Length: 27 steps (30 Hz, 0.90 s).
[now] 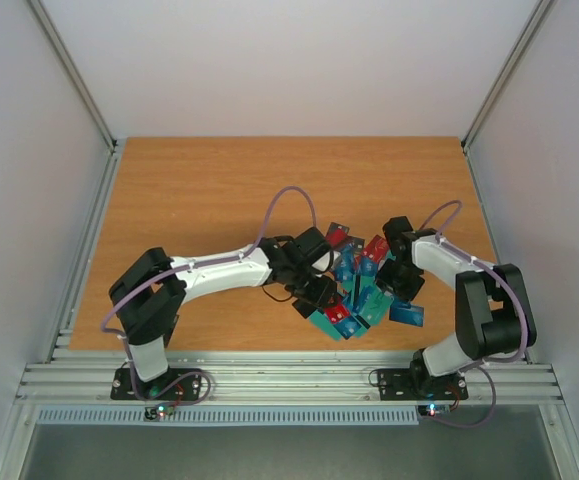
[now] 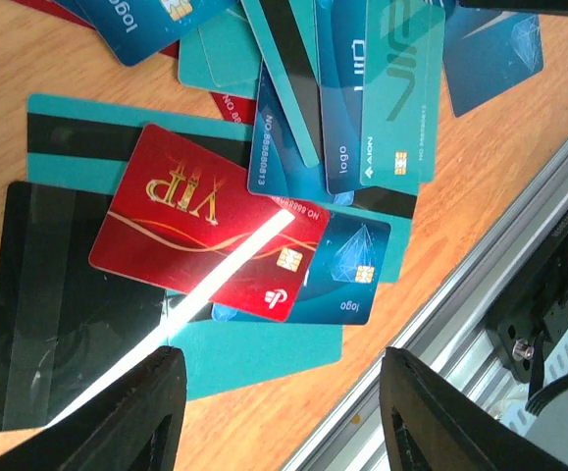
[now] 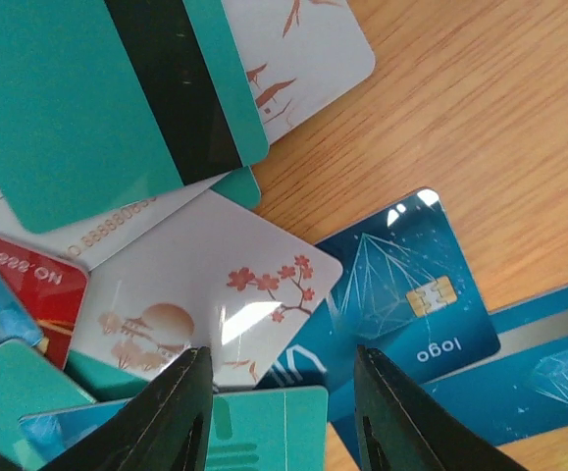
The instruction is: Put the credit cards into the card holder
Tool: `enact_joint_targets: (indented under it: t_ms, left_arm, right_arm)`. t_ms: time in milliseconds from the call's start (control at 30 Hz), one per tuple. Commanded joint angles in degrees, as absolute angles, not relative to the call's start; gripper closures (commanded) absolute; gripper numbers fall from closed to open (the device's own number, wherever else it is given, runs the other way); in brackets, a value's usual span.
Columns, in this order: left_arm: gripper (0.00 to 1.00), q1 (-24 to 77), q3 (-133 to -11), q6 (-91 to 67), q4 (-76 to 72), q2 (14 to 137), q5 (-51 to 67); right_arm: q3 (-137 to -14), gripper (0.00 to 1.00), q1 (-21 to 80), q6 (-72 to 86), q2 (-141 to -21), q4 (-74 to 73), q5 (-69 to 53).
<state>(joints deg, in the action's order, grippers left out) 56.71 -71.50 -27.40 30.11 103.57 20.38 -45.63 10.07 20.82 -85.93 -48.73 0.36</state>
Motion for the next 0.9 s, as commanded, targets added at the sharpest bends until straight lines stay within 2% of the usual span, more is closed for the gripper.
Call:
enact_joint_targets:
  t_ms: [0,467,867]
  left_arm:
    - [0.44,57.7,-70.1,-28.4,28.6,101.0,18.8]
    - [0.44,58.3,-69.5,-29.2,27.3,100.2,17.8]
    - [0.45,59.1,-67.7,-29.4,25.3,100.7,19.5]
  right_arm:
    - [-46.4,0.59,9.7,18.7,-88.7,-47.5,0.8]
    - [-36.2,0.65,14.7,25.6,-81.2,-48.6,-11.8]
    - [-36.1,0.69,24.2,33.0,-80.6,-48.3,-15.4]
